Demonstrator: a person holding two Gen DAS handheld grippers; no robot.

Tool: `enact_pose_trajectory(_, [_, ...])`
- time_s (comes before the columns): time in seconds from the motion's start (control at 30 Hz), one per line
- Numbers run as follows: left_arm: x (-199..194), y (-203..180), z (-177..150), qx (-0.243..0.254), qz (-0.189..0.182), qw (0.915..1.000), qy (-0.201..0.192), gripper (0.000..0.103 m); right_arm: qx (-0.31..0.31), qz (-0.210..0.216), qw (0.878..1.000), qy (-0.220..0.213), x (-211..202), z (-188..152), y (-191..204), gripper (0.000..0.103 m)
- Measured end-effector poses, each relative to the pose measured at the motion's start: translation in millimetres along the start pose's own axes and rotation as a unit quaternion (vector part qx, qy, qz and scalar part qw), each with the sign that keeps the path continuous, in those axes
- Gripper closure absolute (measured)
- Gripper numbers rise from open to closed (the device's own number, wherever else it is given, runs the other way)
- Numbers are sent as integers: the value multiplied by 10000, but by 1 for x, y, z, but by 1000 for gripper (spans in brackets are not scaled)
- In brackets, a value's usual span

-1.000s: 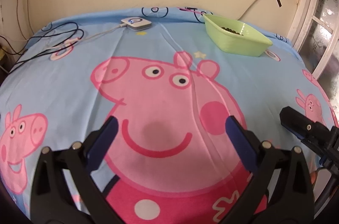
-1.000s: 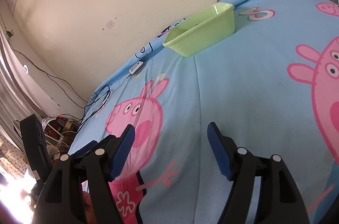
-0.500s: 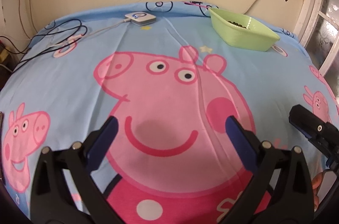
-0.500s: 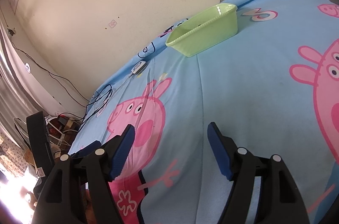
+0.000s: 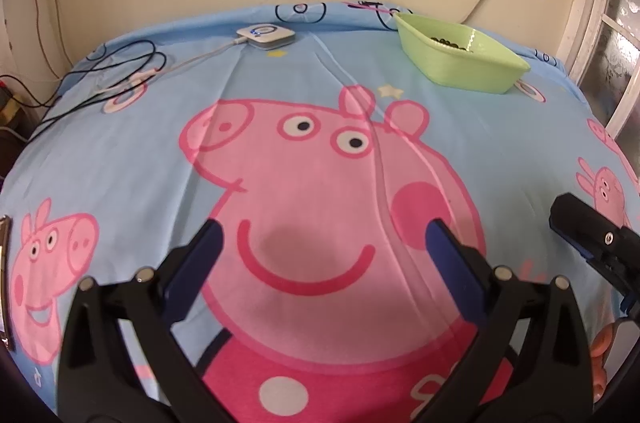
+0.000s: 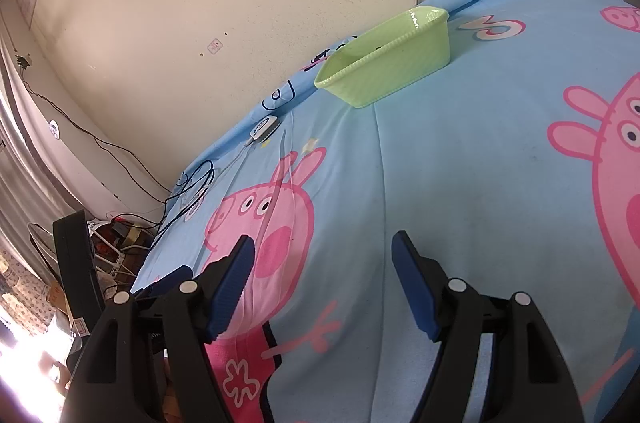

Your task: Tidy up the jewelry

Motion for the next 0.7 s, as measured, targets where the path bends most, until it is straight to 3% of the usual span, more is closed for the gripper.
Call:
enact_pose_trajectory(0.37, [0,-4,1,144,76,9999,-20,6,13,27,10000,-43,-2,1,0,53])
enact_pose_trajectory(0.7, [-3,-7,1,293,414,9987,-69,6,13,76,9999,-85,-3,2,1,53])
Point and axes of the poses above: each gripper's, at about its wrist camera, not at the fingertips, and x roughly the way its jaws point, y to its left, z to its top, the point moved 3 cm from there along x, roughly the way its jaws point, and after that the axes turned 11 degrees about x, right-handed, at the moved point
